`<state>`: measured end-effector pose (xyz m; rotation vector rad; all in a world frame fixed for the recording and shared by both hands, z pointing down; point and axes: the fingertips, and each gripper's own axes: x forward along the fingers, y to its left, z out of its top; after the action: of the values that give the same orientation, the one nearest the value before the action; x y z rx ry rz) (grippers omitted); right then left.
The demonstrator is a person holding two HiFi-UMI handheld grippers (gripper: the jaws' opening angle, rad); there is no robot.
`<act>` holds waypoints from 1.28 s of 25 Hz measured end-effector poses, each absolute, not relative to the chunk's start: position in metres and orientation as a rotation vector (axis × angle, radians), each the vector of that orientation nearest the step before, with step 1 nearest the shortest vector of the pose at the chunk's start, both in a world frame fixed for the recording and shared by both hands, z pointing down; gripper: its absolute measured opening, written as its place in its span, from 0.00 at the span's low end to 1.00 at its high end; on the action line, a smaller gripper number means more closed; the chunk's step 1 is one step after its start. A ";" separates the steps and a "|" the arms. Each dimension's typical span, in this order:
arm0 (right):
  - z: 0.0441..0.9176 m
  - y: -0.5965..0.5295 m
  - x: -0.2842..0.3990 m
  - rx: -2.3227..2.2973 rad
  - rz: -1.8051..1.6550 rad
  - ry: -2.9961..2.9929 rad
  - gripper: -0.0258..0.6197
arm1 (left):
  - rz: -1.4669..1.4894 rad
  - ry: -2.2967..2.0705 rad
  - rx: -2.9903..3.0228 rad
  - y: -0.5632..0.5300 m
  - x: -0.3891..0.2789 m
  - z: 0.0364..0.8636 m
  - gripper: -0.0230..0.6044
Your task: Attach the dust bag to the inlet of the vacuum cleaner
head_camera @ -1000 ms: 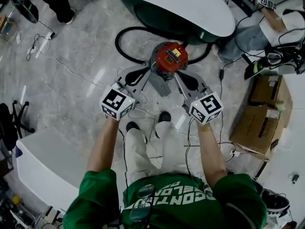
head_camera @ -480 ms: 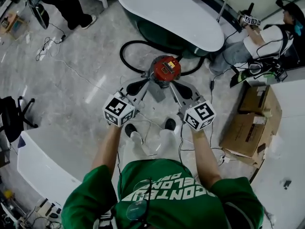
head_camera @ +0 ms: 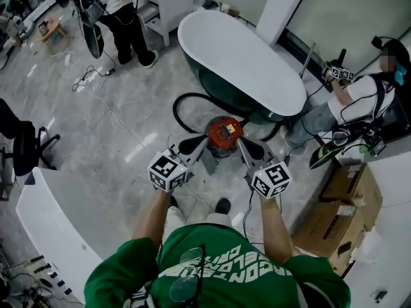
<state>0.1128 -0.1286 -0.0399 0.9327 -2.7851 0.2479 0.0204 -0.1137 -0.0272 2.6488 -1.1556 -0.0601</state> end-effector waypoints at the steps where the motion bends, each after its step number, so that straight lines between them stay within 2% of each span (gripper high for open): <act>1: -0.043 -0.130 0.123 0.929 0.237 -2.791 0.05 | -0.062 -1.171 2.641 -0.113 0.029 -0.029 0.04; 15: -0.057 -0.120 0.238 0.902 0.205 -2.871 0.05 | -0.084 -1.369 2.544 -0.093 0.142 -0.038 0.04; 32: -0.058 -0.111 0.267 0.856 0.210 -2.899 0.05 | -0.074 -1.456 2.521 -0.082 0.168 -0.052 0.04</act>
<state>0.2670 -0.1111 -0.0579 0.8556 -2.8992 0.2104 0.1676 -0.0823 -0.0518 2.5207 -1.4560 -0.0737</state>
